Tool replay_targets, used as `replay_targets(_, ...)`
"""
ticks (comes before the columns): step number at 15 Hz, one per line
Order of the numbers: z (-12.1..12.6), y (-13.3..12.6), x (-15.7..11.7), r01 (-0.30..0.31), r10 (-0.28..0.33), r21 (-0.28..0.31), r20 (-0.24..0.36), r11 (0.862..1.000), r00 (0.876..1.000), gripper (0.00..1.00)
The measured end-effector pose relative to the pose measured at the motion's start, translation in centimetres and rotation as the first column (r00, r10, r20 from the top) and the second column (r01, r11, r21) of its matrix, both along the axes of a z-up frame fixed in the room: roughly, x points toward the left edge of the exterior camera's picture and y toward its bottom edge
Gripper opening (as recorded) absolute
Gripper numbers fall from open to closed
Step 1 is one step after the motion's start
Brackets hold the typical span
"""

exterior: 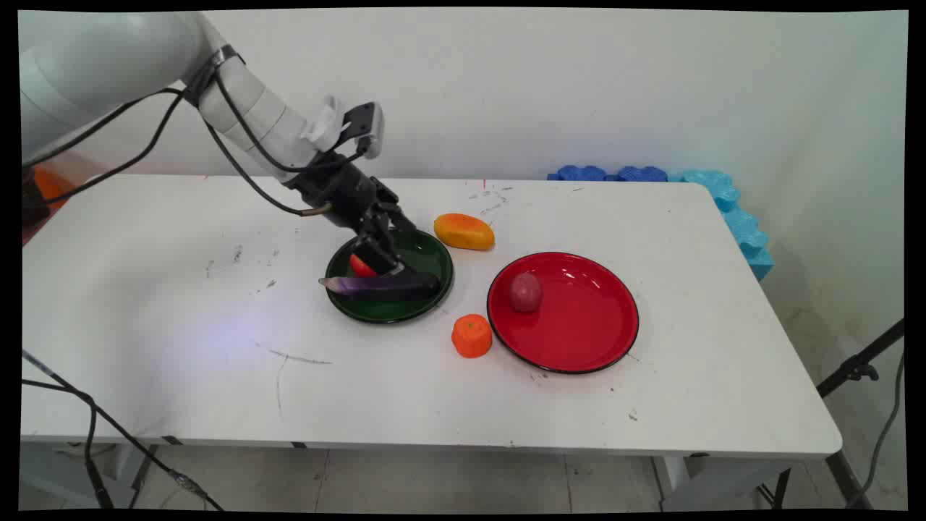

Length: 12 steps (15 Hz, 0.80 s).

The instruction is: Pick up the eggplant from the green plate

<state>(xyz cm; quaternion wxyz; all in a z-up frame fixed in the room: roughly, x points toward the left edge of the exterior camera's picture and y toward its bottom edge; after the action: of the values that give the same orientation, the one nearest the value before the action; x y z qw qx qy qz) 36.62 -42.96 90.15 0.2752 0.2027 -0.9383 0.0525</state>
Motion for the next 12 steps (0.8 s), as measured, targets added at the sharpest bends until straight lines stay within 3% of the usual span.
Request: replay_targets(12, -5.4, -1.8, 2.8, 0.122, -0.121, 0.003, 0.069, 0.993, 0.990, 1.00)
